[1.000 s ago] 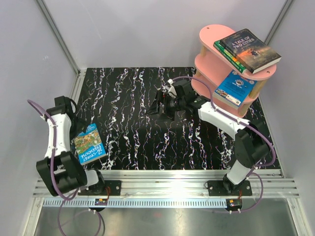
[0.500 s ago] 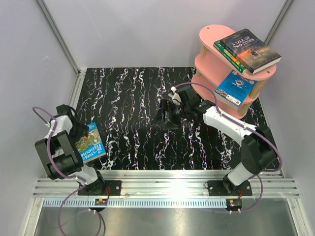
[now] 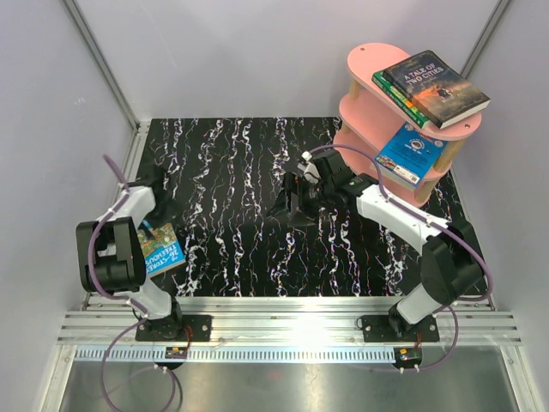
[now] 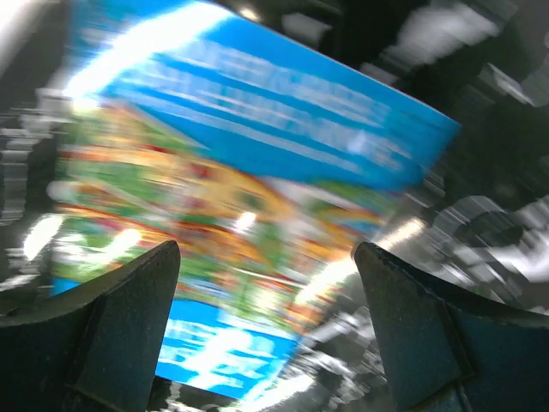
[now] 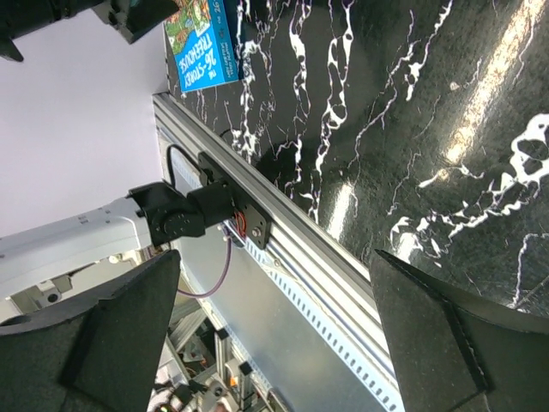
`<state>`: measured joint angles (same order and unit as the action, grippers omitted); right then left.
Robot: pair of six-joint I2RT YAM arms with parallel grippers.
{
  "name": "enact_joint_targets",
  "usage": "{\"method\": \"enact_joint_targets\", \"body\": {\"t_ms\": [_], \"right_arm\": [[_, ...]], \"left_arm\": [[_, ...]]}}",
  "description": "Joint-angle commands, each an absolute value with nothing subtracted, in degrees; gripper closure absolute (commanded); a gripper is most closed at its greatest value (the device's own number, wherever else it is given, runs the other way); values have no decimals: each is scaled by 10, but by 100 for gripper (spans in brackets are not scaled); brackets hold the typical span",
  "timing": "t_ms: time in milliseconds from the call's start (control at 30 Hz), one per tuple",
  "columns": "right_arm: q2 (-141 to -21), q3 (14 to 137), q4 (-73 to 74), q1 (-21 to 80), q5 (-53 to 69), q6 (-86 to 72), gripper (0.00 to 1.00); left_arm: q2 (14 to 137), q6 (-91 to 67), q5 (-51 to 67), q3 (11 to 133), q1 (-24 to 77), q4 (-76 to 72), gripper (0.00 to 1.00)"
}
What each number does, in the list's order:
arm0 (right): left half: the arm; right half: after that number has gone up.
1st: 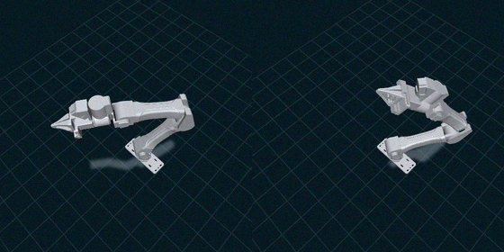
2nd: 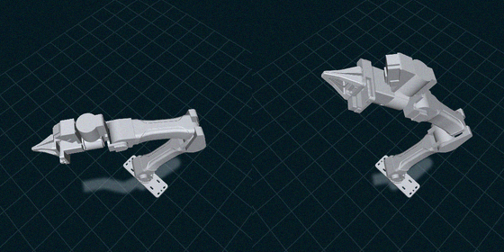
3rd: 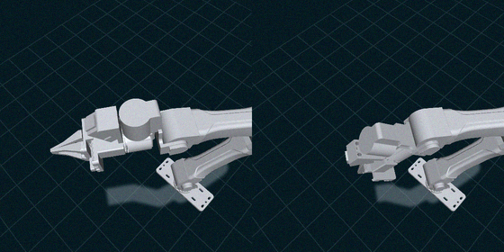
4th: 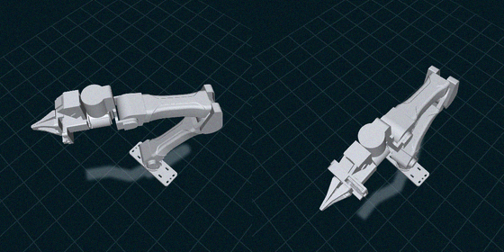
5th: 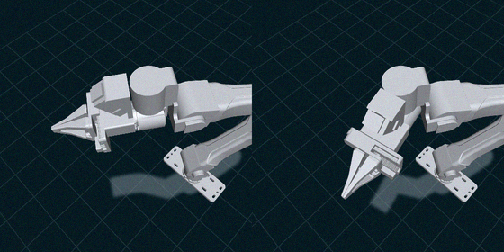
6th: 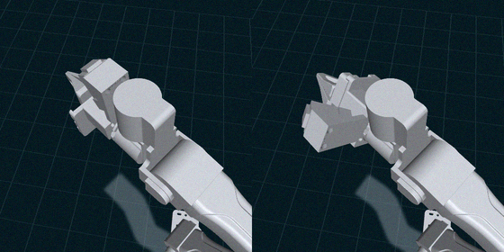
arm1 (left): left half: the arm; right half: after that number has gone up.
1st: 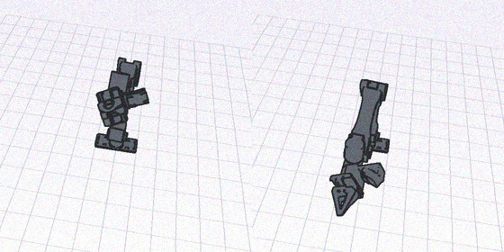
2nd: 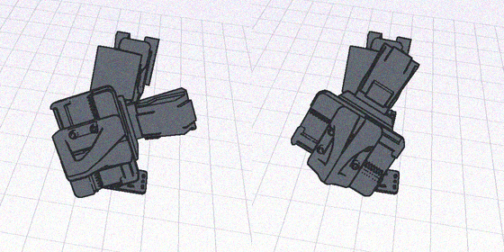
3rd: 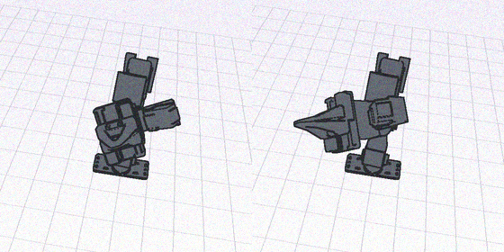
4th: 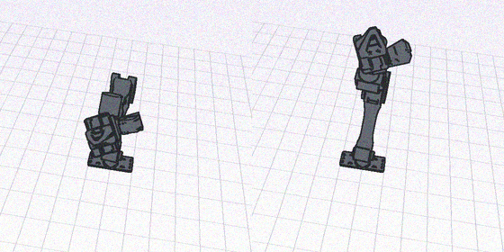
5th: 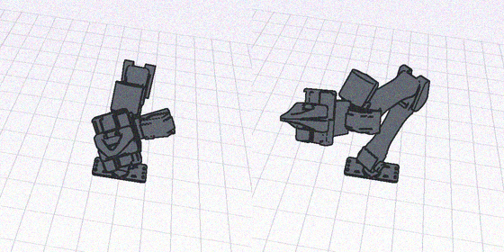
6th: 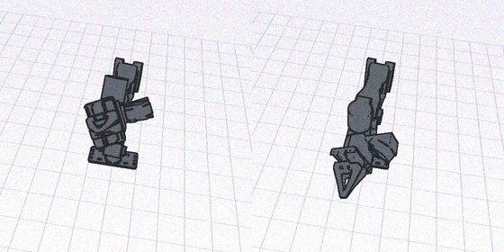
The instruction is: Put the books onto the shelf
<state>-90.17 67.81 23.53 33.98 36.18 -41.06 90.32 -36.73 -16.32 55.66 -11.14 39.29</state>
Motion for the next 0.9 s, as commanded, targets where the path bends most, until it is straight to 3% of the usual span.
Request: {"method": "enact_joint_targets", "body": {"t_ms": [0, 233, 333, 533, 867], "right_arm": [[-924, 692, 190, 334, 377, -440, 2], [-951, 699, 141, 331, 376, -477, 2], [-931, 675, 124, 332, 366, -488, 2], [-903, 621, 97, 332, 361, -512, 2], [-897, 649, 211, 331, 351, -458, 2]], "left_arm": [[920, -401, -142, 574, -44, 389, 13], [865, -443, -134, 549, 31, 402, 12], [807, -370, -159, 590, 1, 434, 9], [737, -300, -123, 617, -155, 438, 8], [854, -266, -101, 573, -269, 384, 10]]}}
